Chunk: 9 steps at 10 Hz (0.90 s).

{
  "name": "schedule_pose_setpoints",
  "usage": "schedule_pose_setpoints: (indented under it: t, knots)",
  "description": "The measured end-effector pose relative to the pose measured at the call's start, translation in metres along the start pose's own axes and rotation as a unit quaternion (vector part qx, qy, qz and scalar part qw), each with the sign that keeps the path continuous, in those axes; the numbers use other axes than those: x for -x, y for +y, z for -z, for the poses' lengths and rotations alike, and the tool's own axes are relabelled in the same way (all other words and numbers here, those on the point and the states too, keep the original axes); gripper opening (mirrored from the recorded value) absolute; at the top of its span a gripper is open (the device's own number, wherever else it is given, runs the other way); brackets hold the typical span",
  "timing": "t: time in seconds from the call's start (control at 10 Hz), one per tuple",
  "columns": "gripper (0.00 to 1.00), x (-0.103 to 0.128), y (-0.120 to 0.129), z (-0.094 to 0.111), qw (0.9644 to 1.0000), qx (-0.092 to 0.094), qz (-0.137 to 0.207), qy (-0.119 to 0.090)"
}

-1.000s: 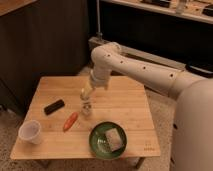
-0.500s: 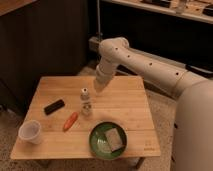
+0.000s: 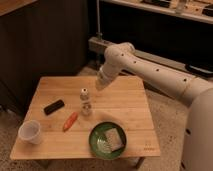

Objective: Knock the bottle over

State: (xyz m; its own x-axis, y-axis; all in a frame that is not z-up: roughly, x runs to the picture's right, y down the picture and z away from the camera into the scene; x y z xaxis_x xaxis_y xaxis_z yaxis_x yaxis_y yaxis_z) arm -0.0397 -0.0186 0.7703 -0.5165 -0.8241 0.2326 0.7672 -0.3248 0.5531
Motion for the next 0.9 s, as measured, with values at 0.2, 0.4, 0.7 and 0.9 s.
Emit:
schedule_pose_setpoints:
  t: [0.2, 0.4, 0.7, 0.9]
  knots:
    - [0.0, -0.018, -0.004, -0.009, 0.9997, -0.003, 0.021, 0.013]
    - [0.0, -0.031, 0.004, -0.019, 0.9997, -0.003, 0.022, 0.01]
    - [0.0, -0.055, 0.031, -0.026, 0.9999, -0.011, 0.004, 0.008]
    - [0.0, -0.061, 0.04, -0.033, 0.9992, -0.037, -0.009, 0.014]
